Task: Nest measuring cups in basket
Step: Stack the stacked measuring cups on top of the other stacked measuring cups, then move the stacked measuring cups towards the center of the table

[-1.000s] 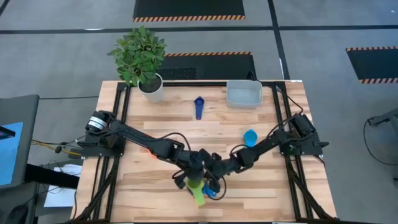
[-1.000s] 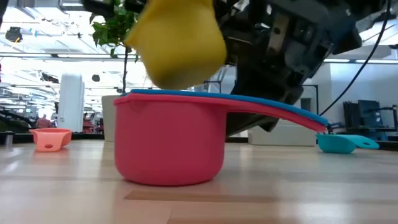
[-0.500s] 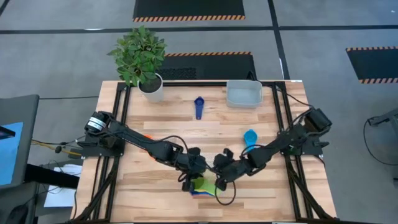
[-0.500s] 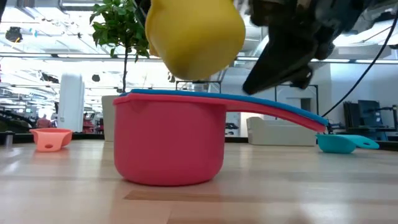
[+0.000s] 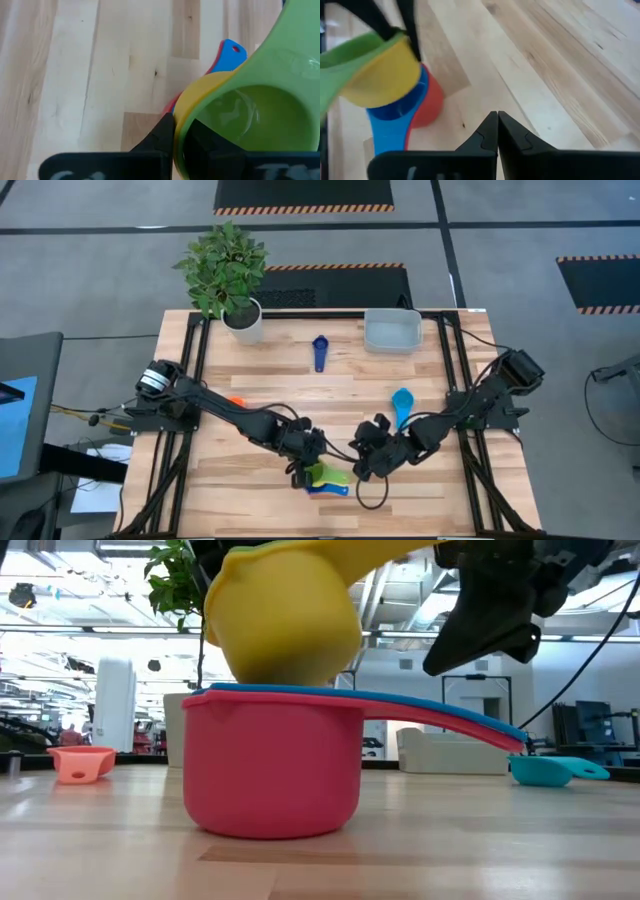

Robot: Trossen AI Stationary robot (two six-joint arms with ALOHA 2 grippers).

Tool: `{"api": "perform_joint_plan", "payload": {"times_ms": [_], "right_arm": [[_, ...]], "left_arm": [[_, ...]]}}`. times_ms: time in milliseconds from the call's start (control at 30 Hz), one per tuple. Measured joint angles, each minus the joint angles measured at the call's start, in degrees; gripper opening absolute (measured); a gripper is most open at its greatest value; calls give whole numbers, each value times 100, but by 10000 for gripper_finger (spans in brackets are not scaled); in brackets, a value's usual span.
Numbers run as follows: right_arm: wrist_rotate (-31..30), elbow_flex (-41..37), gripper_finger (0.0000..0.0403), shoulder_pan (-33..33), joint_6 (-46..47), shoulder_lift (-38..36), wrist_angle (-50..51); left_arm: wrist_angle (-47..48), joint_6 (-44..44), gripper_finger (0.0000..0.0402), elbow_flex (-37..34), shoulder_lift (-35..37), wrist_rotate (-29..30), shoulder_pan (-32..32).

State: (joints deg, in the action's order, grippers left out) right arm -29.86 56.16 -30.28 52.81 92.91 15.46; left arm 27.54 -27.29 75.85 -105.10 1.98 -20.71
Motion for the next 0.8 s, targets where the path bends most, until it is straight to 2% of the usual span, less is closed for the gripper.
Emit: {"api": "perform_joint_plan", "payload": {"times_ms": [233, 500, 800], "right_arm": [[-1, 0, 32, -23, 260, 1, 199], [-1, 0, 36, -46, 333, 4, 344], [-1, 0, 32, -44, 331, 6, 357]], "left_arm": [[3, -152, 35, 0, 0, 112, -78], [-1, -351, 74, 0, 0, -520, -101], [64, -420, 98, 2, 0, -499, -98]]}}
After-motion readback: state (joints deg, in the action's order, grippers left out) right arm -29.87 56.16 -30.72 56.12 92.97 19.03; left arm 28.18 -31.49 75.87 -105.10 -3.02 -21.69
